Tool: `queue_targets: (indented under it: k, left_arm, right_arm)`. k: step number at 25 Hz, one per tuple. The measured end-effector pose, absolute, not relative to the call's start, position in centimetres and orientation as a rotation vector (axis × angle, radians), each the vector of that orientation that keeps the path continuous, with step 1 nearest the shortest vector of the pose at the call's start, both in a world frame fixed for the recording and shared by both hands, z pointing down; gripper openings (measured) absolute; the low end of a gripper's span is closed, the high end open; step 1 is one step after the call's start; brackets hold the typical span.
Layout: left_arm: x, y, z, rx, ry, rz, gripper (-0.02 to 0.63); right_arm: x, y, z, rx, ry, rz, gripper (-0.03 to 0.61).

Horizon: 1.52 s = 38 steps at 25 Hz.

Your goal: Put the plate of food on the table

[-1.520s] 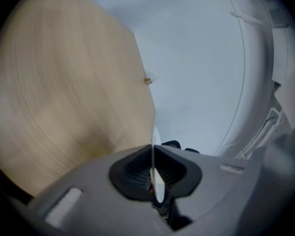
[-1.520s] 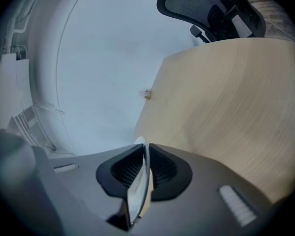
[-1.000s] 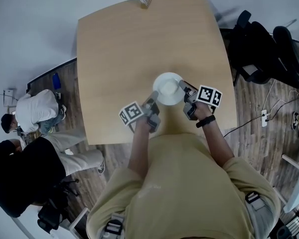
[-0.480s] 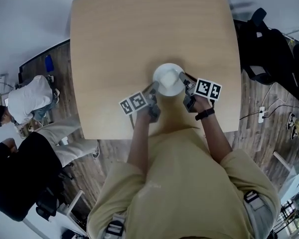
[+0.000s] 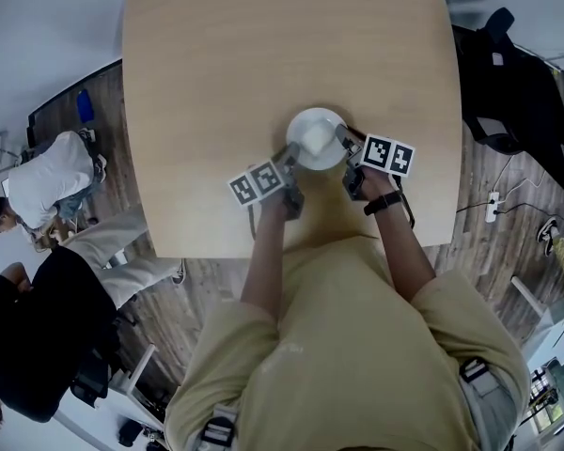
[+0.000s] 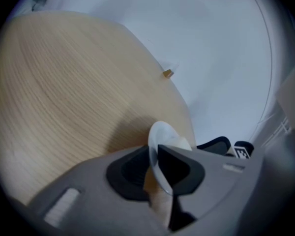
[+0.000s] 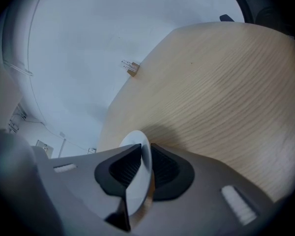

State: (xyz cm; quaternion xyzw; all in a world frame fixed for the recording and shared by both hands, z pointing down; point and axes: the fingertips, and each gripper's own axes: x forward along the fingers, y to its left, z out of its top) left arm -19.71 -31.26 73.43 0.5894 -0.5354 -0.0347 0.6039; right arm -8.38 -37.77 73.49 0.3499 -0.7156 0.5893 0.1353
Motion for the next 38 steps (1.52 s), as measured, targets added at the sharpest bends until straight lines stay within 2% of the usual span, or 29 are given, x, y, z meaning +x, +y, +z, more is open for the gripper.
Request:
queue_targets:
  k: [14, 15, 17, 19, 22, 24, 38]
  left_arm:
    - [-20.0, -31.9, 75.3, 1.363, -1.297, 0.065, 0.072]
    - [-20.0, -31.8, 75.5, 1.364, -1.298, 0.083, 0.072]
    - [-19.8, -31.4, 75.8, 1.374, -1.294, 0.130, 0.077]
    - [-19.8, -31.1, 75.8, 1.383, -1.300, 0.152, 0.084]
    - [-20.0, -31.2, 75.1, 1.397, -1.329, 0.134, 0.143]
    - [-20.3, -31.3, 74.6, 1.413, -1.344, 0.120, 0.156]
    - [-20.5, -30.2, 67.7, 1.672, -1.505, 0.142, 0.158]
  right_arm:
    - [-8.8, -38.5, 75.0, 1.064, -1.996, 1.702, 0.064]
    - [-8.9, -38.4, 75.2, 1.051, -1.991, 1.689, 0.072]
    - [-9.2, -38.1, 75.4, 1.014, -1.987, 1.657, 0.127]
    - [-9.1, -37.8, 75.3, 0.991, -1.987, 1.631, 0.141]
    - [-8.6, -37.8, 75.0, 0.995, -1.994, 1.597, 0.185]
    - [-8.0, -37.8, 74.7, 1.009, -2.008, 1.565, 0.213]
    - [-6.8, -36.5, 67.0, 0.986, -2.412, 1.104, 0.197]
